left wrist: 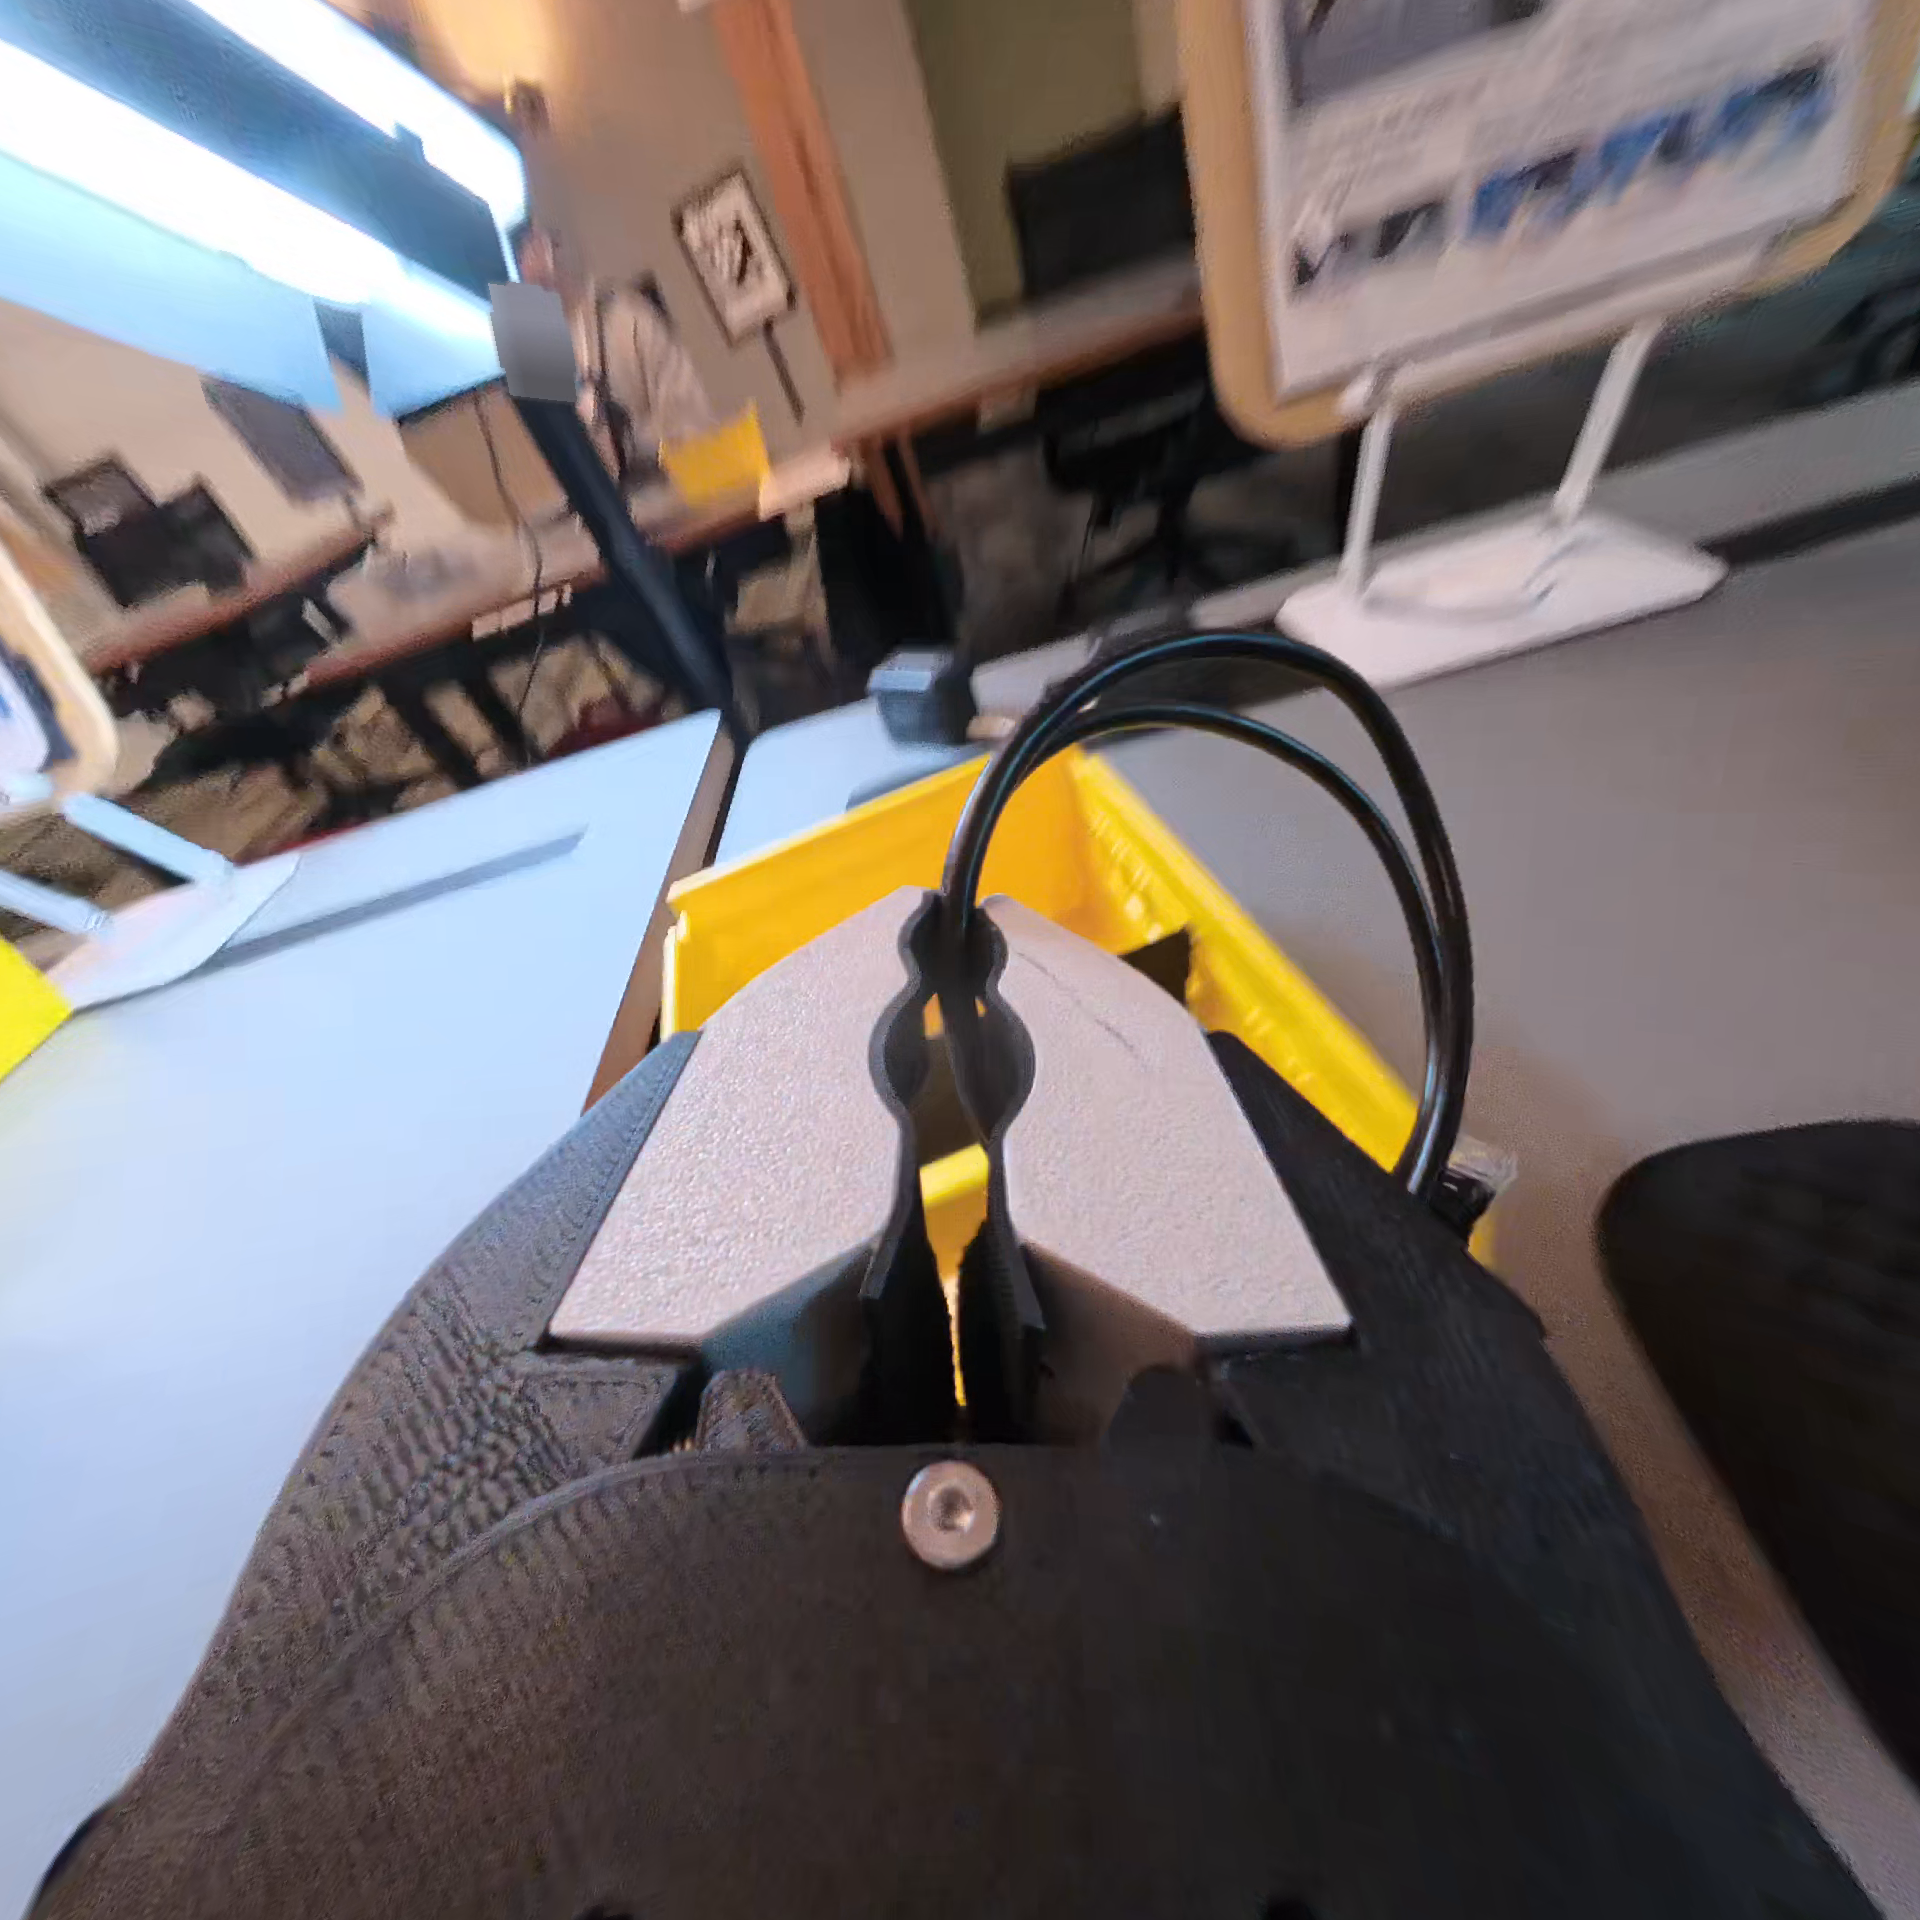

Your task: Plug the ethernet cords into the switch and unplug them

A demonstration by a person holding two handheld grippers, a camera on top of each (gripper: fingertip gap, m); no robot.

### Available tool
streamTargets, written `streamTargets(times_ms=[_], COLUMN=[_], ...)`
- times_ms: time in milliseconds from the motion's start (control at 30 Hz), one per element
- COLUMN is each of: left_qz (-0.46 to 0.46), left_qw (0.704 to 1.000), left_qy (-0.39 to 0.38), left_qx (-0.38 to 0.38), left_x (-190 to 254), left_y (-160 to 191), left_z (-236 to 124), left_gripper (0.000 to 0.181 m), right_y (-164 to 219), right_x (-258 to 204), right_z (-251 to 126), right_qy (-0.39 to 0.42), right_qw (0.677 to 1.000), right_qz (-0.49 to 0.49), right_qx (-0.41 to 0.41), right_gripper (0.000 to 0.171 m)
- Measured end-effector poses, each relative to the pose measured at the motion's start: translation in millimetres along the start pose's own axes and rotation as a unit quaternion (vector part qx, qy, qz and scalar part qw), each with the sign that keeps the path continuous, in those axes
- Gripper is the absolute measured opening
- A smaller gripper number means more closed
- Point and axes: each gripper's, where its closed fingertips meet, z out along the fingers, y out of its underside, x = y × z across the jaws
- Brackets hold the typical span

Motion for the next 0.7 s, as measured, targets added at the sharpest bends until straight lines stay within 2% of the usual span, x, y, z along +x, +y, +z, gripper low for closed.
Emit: streamTargets(times_ms=[133, 200, 367, 500, 600, 667, 700], left_qz=[-0.026, -0.022, 0.065, 0.151, 0.181, 0.183, 0.179], left_qw=[0.993, 0.985, 0.951, 0.924, 0.908, 0.901, 0.901], left_qy=[0.045, 0.096, 0.252, 0.308, 0.339, 0.355, 0.355], left_qx=[0.108, 0.139, 0.166, 0.167, 0.169, 0.168, 0.172], left_x=[34.1, 63.6, 165.0, 224.2, 252.4, 264.6, 267.1], left_y=[-44.0, -56.8, -68.5, -69.6, -70.3, -69.9, -71.4], left_z=[-24.6, -32.4, -45.9, -53.0, -56.4, -56.6, -56.0], left_gripper=[0.005, 0.005, 0.005, 0.006, 0.005, 0.006, 0.006], right_y=[-18.4, -30.9, -48.6, -60.1, -62.0, -62.7, -65.0], right_x=[-16.9, -27.2, -54.9, -66.9, -71.6, -75.0, -74.2], right_z=[7.4, 11.1, 17.1, 13.1, 10.8, 6.0, 2.8], right_qy=[-0.027, -0.048, -0.122, -0.170, -0.198, -0.221, -0.222], right_qw=[0.999, 0.995, 0.982, 0.967, 0.956, 0.950, 0.948], right_qz=[0.014, 0.032, 0.083, 0.130, 0.160, 0.156, 0.150], right_qx=[0.043, 0.077, 0.120, 0.141, 0.143, 0.154, 0.170], right_gripper=[0.067, 0.070, 0.081, 0.079, 0.060, 0.016, 0.006])
